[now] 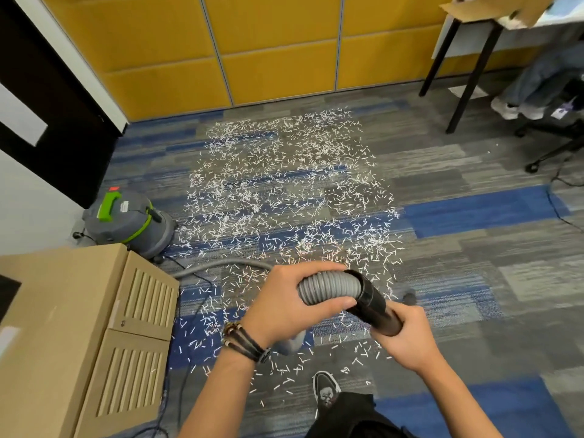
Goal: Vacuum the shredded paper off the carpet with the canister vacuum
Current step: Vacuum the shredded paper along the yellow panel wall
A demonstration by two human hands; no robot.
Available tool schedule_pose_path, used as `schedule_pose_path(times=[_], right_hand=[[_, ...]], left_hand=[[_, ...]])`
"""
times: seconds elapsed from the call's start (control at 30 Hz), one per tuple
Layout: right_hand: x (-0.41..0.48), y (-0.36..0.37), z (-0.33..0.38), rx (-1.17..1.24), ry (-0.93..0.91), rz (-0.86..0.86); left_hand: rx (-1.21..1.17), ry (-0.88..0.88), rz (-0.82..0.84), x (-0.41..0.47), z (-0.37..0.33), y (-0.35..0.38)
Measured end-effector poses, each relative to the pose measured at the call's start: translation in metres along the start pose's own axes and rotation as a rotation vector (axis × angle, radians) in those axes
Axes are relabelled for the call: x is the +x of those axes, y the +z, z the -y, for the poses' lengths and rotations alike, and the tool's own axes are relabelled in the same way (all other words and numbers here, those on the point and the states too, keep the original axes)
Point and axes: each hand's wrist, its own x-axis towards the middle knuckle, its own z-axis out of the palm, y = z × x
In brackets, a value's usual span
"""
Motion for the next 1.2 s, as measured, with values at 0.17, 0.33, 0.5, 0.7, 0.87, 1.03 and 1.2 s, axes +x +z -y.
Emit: schedule_pose_path(times=[0.17, 0.33, 0.5, 0.7, 0.87, 1.03, 1.2], right_hand=[[-0.021, 0.034, 0.012, 0.033, 0.015, 0.032], [-0.037, 0.085, 0.042, 0.036, 0.015, 0.066], [-0.059, 0.121, 0.066, 0.013, 0.012, 0.158], [-0.076, 0.143, 0.098, -0.054, 0.0, 0.158], [-0.094, 0.166, 0.108, -0.071, 0.018, 0.152], [-0.118, 0.203, 0.11, -0.055, 0.065, 0.192], [-0.129, 0.194, 0.117, -0.064, 0.043, 0.206]], left_hand=[[0.059, 0.018, -0.028, -0.035, 0.015, -0.019], [0.11, 0.017, -0.092, -0.083, 0.032, -0.055], [0.016, -0.013, -0.114, -0.131, 0.056, -0.08], [-0.041, 0.019, -0.241, -0.175, 0.074, -0.095], [0.02, -0.01, -0.199, -0.201, 0.085, -0.102], [-0.031, -0.032, -0.184, -0.226, 0.106, -0.116], [-0.09, -0.021, -0.168, -0.231, 0.098, -0.125]])
